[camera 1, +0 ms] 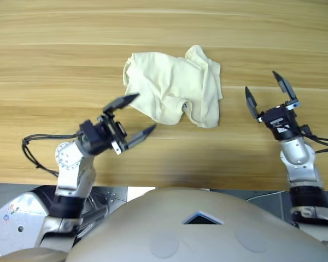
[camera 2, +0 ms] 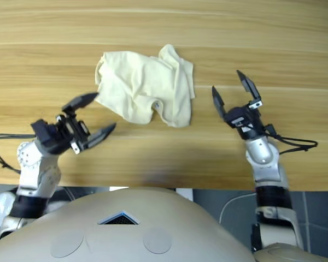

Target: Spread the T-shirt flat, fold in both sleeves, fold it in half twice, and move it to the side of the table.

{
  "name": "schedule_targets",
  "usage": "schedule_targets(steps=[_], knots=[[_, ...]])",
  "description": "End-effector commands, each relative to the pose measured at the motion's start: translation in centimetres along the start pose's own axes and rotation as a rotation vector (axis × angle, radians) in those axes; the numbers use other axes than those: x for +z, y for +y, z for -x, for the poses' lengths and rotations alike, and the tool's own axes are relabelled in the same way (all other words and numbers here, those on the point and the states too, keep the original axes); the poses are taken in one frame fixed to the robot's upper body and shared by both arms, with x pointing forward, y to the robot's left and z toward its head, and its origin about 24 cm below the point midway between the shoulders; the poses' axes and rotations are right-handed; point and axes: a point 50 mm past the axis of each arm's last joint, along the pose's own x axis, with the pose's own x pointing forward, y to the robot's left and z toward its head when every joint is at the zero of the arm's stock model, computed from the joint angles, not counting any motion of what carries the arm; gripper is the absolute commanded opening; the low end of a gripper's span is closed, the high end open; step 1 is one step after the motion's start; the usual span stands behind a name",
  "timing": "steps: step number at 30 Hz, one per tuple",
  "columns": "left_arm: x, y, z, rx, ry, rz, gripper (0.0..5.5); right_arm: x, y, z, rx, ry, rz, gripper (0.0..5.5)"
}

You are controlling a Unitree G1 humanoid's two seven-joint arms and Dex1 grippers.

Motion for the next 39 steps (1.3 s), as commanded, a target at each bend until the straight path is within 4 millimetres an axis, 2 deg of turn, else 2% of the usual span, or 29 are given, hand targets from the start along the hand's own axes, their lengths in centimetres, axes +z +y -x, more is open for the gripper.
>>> schedule_targets(steps=[1, 3, 7, 11, 16, 20, 24, 35, 39], knots=[[-2.0, -3.8, 0.2, -0.121, 0.31, -0.05, 3.76, 1.0, -0.3, 0.1, 0.086, 0.0, 0.019, 3.31], [-3.2, -4.0, 0.3, -0.114, 0.439, -0.162, 3.76, 1.3, -0.1, 0.0, 0.098, 0.001, 0.022, 3.31], [-4.5, -2.1, 0.8, -0.111, 0.618, -0.425, 3.76, 2.4, 0.8, 0.7, 0.178, -0.005, 0.014, 3.31], [-5.2, 0.5, 1.2, -0.05, 0.734, -0.627, 3.76, 3.5, 1.9, 2.1, 0.29, 0.0, 0.001, 3.31], [-5.6, 2.7, 1.6, 0.012, 0.813, -0.811, 3.76, 3.9, 2.3, 3.1, 0.311, 0.027, -0.015, 3.31], [-6.7, 3.2, 0.5, 0.001, 0.793, -0.857, 3.76, 4.3, 3.1, 3.4, 0.321, 0.028, -0.041, 3.31], [-8.1, 2.3, 0.0, -0.019, 0.769, -0.808, 3.76, 4.5, 3.6, 4.6, 0.345, 0.048, -0.059, 3.31], [-8.4, 1.6, -0.5, -0.035, 0.742, -0.787, 3.76, 4.3, 3.5, 4.9, 0.343, 0.066, -0.05, 3.31], [-7.0, 1.1, 0.5, 0.0, 0.731, -0.743, 3.76, 4.1, 3.3, 5.5, 0.337, 0.095, -0.049, 3.31]])
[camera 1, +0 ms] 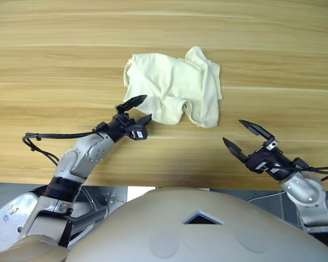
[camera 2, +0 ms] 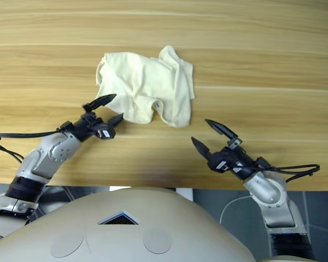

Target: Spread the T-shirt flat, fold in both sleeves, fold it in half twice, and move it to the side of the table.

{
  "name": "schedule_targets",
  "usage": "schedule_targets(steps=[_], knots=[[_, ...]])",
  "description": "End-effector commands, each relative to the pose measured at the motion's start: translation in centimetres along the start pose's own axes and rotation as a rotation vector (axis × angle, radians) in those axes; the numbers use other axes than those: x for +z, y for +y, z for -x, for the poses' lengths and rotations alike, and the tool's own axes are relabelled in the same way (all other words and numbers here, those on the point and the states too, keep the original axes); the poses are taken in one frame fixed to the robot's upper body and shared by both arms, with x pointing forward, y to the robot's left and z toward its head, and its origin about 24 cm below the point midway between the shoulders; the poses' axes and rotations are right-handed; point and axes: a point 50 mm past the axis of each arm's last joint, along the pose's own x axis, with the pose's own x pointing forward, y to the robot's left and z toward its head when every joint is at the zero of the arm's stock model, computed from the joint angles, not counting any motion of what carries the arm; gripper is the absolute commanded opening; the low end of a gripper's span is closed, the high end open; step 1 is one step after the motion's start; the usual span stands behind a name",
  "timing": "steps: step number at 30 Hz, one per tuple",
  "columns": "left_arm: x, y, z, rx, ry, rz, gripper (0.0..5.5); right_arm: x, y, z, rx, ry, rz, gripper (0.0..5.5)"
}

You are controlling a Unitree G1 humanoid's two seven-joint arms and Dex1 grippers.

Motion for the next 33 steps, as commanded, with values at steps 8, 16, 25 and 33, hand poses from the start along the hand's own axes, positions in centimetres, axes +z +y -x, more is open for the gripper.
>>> schedule_targets(steps=[8, 16, 25, 33], knots=[[-0.3, 1.3, 4.0, 0.052, 0.11, 0.064, 3.76, -1.1, -0.2, 0.4, 0.009, 0.05, 0.021, 3.31], [1.3, 0.1, 3.5, -0.082, -0.006, 0.081, 3.76, -1.3, -0.5, -0.1, 0.012, 0.045, 0.039, 3.31], [1.3, -1.1, 2.8, -0.23, -0.046, 0.015, 3.76, -1.4, -0.3, -0.2, 0.012, 0.047, 0.04, 3.31], [-0.5, -0.5, 0.2, -0.129, 0.029, -0.049, 3.76, -1.5, 0.0, -0.2, 0.008, 0.054, 0.033, 3.31]])
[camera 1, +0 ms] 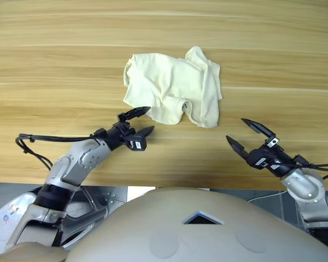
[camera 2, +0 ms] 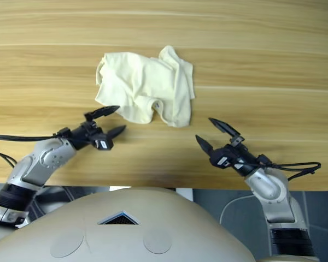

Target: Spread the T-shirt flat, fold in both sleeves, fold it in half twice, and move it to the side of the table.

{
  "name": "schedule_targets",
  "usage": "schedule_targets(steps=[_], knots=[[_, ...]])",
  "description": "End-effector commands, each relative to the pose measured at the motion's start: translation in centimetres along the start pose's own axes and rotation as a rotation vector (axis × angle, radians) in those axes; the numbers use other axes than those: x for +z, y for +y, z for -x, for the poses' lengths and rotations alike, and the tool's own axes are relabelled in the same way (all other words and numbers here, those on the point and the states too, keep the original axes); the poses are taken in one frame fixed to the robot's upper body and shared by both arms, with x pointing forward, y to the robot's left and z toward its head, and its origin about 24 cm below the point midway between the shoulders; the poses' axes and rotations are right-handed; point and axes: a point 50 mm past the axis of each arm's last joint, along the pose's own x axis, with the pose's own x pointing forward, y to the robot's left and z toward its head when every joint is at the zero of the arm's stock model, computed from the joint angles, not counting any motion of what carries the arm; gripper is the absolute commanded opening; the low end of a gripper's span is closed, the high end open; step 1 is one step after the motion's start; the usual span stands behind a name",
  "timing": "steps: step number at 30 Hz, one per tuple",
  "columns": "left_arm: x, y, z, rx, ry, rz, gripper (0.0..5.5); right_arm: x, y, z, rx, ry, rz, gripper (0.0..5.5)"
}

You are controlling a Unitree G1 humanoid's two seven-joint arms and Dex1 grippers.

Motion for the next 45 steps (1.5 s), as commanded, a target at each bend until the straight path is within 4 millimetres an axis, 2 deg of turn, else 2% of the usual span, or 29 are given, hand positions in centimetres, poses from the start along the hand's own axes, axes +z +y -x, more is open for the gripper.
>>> schedule_targets(steps=[1, 14, 26, 31, 38, 45], knots=[[-1.3, -1.1, -0.6, -0.034, 0.077, -0.008, 3.76, -0.1, 0.2, 0.1, 0.001, 0.007, 0.004, 3.31], [-0.6, -1.7, -1.8, 0.073, 0.064, 0.099, 3.76, -0.3, 0.6, -0.1, 0.005, 0.011, 0.001, 3.31], [-0.7, -3.7, -1.6, 0.047, 0.114, 0.178, 1.96, -0.6, 0.0, -0.4, -0.008, 0.008, 0.017, 3.35], [-0.6, -4.1, -1.1, 0.044, 0.137, 0.2, 1.45, -0.6, -0.8, -1.1, -0.007, -0.007, 0.05, 3.35], [-1.1, -4.2, 0.1, 0.053, 0.178, 0.217, 0.7, -1.3, 0.1, -2.7, 0.022, 0.002, 0.066, 3.35], [-1.3, -4.1, 0.4, 0.054, 0.19, 0.214, 0.03, -1.3, 0.2, -3.0, 0.016, -0.005, 0.067, 3.35]])
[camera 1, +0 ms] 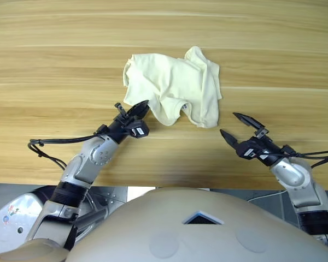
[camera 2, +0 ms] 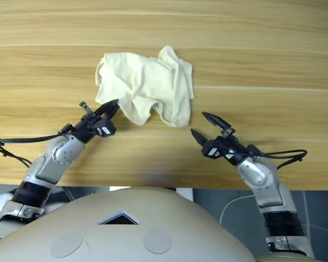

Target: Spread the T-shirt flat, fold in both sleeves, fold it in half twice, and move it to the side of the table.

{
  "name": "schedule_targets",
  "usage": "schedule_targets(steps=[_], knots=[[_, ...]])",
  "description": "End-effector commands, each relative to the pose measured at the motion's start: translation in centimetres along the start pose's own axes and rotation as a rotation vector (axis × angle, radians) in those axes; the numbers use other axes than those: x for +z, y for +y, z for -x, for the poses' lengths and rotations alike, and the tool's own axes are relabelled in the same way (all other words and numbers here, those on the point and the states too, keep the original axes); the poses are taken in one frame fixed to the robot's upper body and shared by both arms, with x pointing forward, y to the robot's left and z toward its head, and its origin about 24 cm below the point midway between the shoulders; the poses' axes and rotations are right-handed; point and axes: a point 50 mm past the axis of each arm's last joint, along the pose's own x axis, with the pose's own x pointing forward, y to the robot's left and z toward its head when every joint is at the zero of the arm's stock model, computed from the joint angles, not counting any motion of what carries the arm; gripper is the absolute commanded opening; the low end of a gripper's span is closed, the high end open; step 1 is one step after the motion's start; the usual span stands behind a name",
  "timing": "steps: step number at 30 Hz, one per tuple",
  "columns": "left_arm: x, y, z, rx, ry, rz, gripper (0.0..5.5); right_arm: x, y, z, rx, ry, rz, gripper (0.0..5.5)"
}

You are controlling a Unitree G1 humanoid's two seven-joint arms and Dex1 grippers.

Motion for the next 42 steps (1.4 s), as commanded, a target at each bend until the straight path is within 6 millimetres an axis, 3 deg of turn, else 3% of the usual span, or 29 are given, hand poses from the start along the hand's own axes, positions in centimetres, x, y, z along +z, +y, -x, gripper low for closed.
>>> schedule_targets(steps=[1, 9, 15, 20, 28, 42], knots=[[-1.8, -2.8, 1.9, -0.146, 0.136, 0.018, 0.03, 0.0, 0.0, -0.3, -0.003, 0.0, 0.006, 3.35], [-2.2, -2.5, 2.3, -0.138, 0.152, 0.024, 0.03, 0.1, 0.1, -0.4, -0.01, -0.003, 0.004, 3.35], [-3.0, 1.7, 3.7, 0.165, 0.19, 0.148, 0.03, -0.1, 0.2, -0.9, 0.014, 0.006, 0.037, 3.35], [-4.2, 3.9, 5.2, 0.287, 0.277, 0.109, 0.03, -0.1, 0.8, -1.0, 0.057, 0.003, 0.053, 3.35], [-3.7, 3.4, 4.8, 0.293, 0.256, 0.137, 0.03, 0.6, 1.6, -0.5, 0.13, -0.019, 0.046, 3.35], [-2.8, 2.4, 3.7, 0.252, 0.201, 0.172, 0.03, 2.8, 3.9, -3.8, 0.208, -0.144, -0.003, 3.35]])
